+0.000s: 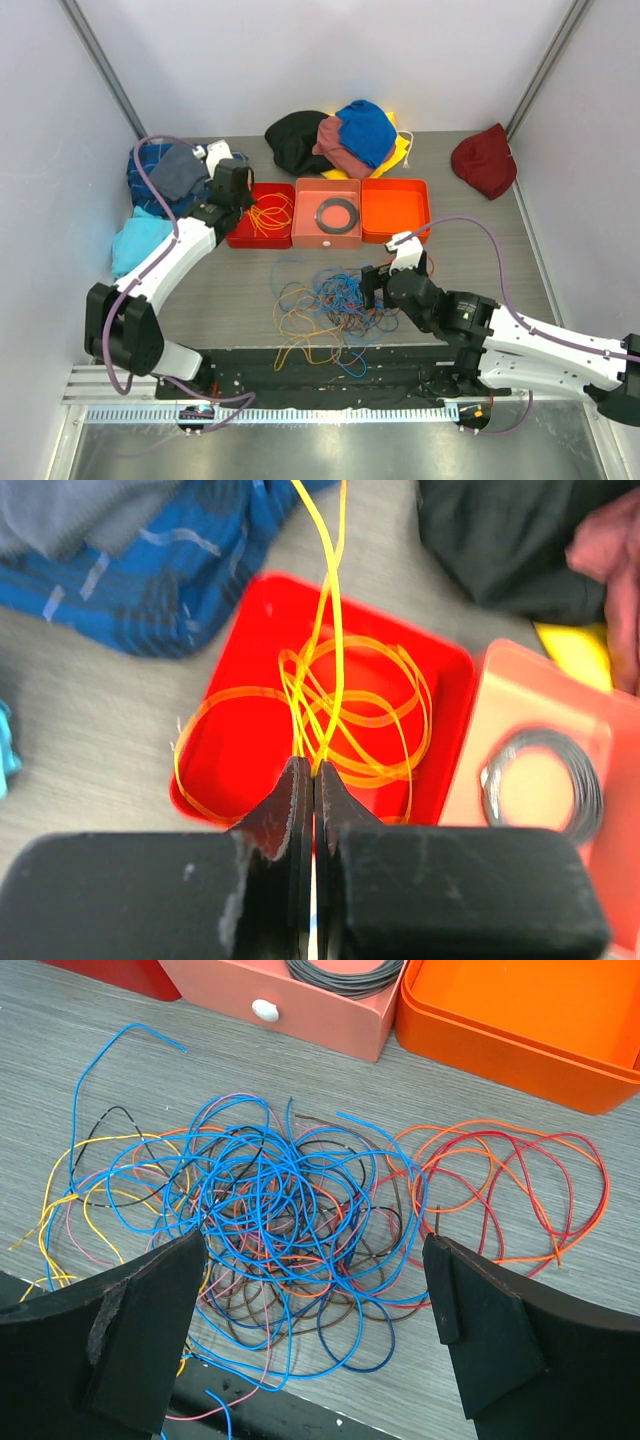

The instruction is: Untangle the cables

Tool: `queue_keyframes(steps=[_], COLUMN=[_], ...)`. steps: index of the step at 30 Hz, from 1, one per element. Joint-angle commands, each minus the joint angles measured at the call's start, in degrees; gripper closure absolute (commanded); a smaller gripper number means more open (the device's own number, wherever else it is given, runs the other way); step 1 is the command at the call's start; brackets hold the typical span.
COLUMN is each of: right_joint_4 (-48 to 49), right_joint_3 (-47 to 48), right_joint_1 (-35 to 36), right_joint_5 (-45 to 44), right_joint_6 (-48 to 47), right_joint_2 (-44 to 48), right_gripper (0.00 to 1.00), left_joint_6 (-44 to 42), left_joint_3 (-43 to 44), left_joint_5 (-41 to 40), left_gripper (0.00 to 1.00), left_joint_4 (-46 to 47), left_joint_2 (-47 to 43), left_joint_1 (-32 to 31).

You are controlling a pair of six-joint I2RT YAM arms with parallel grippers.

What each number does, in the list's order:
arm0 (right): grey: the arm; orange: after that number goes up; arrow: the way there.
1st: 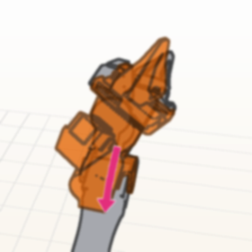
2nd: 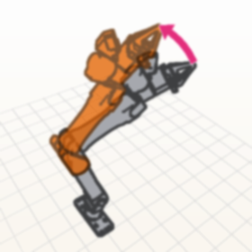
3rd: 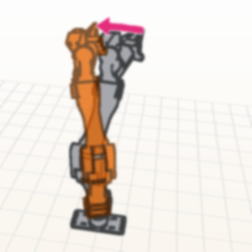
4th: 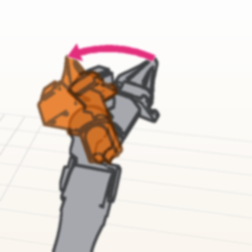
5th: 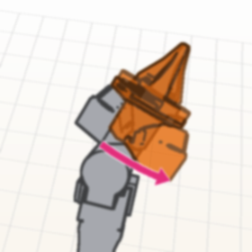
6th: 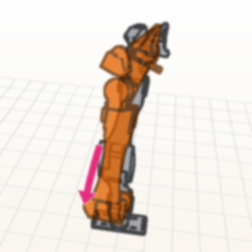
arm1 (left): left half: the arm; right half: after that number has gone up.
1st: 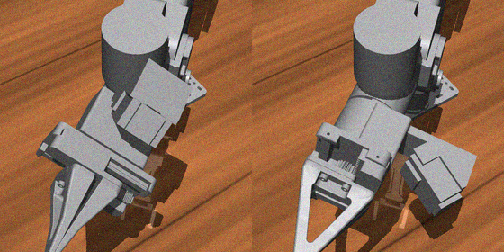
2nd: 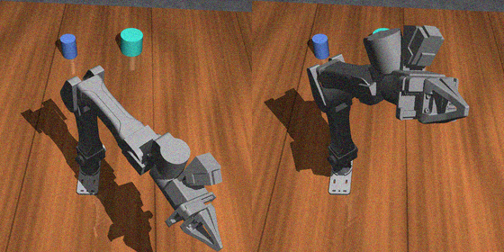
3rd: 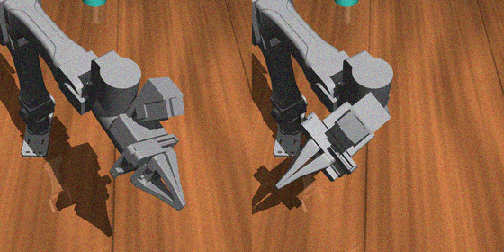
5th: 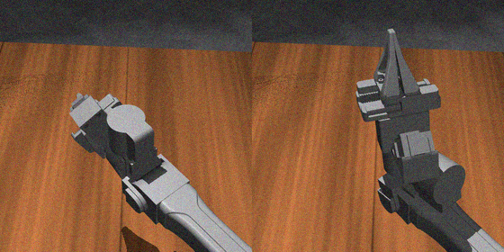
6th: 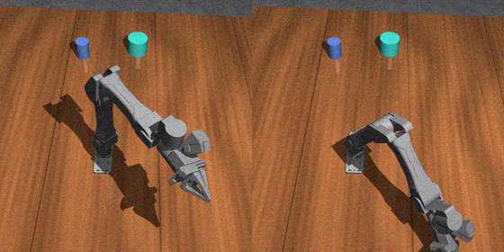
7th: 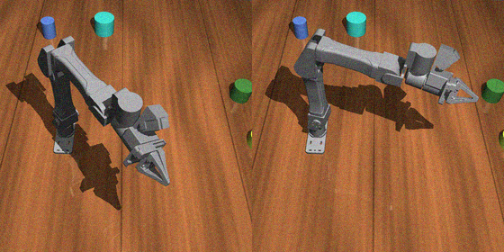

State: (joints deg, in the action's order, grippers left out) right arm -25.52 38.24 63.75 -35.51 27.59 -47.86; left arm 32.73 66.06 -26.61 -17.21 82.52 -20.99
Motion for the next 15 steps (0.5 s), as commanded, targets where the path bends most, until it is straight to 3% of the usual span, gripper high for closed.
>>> queue_keyframes(steps=[1, 8, 15], right_joint_4=[2.05, 2.75, 2.93], right_joint_3=[-0.18, -0.09, -1.32], right_joint_1=[0.06, 0.06, 0.06], right_joint_5=[-0.53, -0.35, -0.26], right_joint_6=[1.32, 1.58, 2.20], right_joint_2=[1.10, 0.75, 2.24], right_gripper=[0.00, 0.00, 0.00], left_joint_6=[3.12, 5.59, 7.61], left_joint_3=[-1.37, -0.32, 1.61], left_joint_5=[2.35, 10.60, 17.81], left_gripper=[1.00, 1.00, 1.00], left_joint_4=[-3.34, -8.89, -11.61], left_joint_2=[-5.52, -5.71, 0.79], left_joint_1=[-2.12, -2.47, -2.47])
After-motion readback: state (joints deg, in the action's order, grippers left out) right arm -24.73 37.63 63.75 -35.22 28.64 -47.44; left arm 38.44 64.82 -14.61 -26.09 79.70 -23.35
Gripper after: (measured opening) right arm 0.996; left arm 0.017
